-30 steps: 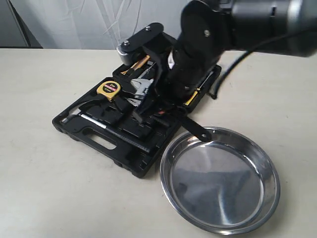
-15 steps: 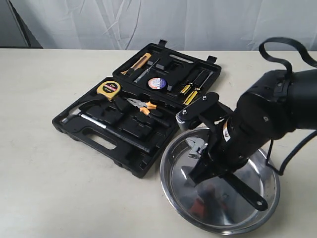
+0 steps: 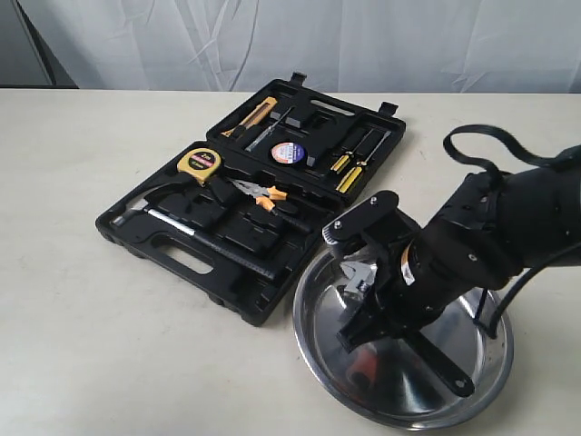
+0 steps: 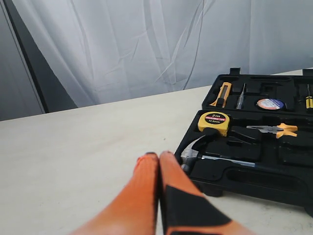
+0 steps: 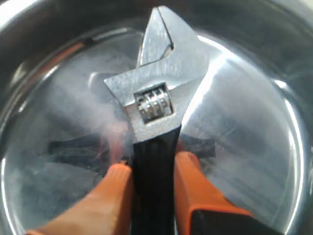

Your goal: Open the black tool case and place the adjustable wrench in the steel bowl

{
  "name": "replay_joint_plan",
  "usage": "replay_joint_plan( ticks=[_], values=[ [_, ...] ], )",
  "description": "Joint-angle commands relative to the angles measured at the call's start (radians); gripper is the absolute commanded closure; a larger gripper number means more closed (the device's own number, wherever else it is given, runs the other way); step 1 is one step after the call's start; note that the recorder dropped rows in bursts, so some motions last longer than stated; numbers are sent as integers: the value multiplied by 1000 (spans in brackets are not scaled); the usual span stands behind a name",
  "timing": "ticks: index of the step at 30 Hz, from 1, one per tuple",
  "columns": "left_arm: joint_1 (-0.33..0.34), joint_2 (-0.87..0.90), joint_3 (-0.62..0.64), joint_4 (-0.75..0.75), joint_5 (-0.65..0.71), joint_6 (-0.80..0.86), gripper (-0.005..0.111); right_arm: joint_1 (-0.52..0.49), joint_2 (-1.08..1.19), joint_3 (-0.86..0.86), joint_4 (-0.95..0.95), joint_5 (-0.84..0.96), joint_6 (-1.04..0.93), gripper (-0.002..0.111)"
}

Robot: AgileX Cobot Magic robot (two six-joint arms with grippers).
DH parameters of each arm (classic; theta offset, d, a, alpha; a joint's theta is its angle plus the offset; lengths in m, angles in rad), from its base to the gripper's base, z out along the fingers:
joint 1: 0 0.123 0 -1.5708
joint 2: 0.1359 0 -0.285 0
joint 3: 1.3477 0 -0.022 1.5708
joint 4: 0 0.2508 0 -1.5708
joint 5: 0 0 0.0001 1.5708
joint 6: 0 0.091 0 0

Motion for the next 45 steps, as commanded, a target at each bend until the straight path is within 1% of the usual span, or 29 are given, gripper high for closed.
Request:
replay_joint_plan(
  ticks=[1, 4, 6, 7, 11, 13, 21, 27, 36, 39, 45],
  values=[
    [-4, 4, -2, -3, -5, 0, 106, -5, 38, 3, -12, -23, 5, 109],
    [-4, 4, -2, -3, -5, 0, 106, -5, 59, 3, -12, -28, 5, 109],
    [-4, 4, -2, -3, -5, 0, 106, -5, 69, 3, -30, -41, 5, 106],
    [-4, 4, -2, -3, -5, 0, 106, -5, 71, 3, -35, -46, 5, 101],
    [-4, 4, -2, -3, -5, 0, 106, -5, 71, 3, -38, -68, 25, 77],
    [-4, 4, -2, -3, -5, 0, 106, -5, 71, 3, -38, -73, 27, 72],
    [-4, 4, -2, -3, -5, 0, 106, -5, 53, 3, -42, -56, 51, 77],
    [-4, 4, -2, -3, -5, 0, 106, -5, -117, 3, -52, -3, 92, 77],
    [-4, 4, -2, -3, -5, 0, 106, -5, -535, 3, -157, 247, 205, 77],
    [-4, 4, -2, -3, -5, 0, 106, -5, -659, 3, -136, 340, 205, 77],
    [-4, 4, -2, -3, -5, 0, 106, -5, -853, 3, -24, 607, 207, 77]
  ],
)
